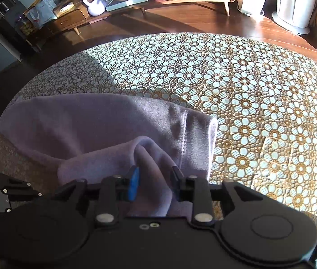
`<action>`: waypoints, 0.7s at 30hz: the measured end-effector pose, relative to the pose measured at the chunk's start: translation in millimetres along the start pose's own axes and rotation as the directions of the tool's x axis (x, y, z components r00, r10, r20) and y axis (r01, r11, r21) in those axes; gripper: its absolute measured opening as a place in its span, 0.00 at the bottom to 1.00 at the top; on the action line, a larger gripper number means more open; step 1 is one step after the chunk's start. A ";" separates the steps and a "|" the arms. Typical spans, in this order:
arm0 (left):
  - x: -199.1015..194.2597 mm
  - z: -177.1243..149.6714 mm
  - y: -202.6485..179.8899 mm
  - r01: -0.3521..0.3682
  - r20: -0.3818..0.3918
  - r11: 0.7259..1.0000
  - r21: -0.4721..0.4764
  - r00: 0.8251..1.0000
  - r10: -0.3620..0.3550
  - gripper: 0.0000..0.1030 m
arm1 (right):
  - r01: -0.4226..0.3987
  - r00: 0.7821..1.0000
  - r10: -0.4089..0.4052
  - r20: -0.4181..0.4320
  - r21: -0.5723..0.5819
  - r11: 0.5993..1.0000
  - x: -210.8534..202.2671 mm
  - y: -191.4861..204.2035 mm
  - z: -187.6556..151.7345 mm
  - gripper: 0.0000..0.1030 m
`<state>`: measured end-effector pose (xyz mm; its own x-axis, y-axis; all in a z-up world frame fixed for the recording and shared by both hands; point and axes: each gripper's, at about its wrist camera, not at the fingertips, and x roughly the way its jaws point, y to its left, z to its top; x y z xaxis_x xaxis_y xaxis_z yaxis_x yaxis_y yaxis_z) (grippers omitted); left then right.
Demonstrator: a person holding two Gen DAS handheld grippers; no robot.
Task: Fold clothes
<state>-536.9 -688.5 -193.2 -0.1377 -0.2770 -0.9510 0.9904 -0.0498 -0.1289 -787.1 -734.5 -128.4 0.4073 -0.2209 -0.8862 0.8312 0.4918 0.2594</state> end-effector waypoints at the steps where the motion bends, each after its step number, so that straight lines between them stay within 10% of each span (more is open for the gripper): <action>1: -2.5 -1.4 3.1 0.005 -0.001 1.000 -0.007 1.000 -0.005 0.04 | 0.018 1.000 -0.017 0.005 -0.016 1.000 -7.4 -3.8 -2.8 1.00; 12: -19.4 -11.0 18.0 0.020 -0.004 0.997 -0.076 1.000 -0.020 0.04 | 0.046 0.981 -0.079 -0.176 -0.183 0.982 0.5 -10.1 -40.4 1.00; 21: -41.0 -46.9 84.3 -0.128 -0.054 0.981 -0.143 0.991 0.121 0.04 | 0.197 0.969 -0.235 -0.072 -0.344 0.918 -15.7 7.1 -53.1 1.00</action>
<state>-447.3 -636.3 -178.2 -0.0156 -0.2289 -0.9733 0.9913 0.1237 -0.0449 -807.8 -682.9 -133.0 0.1718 -0.2693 -0.9476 0.7134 0.6974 -0.0688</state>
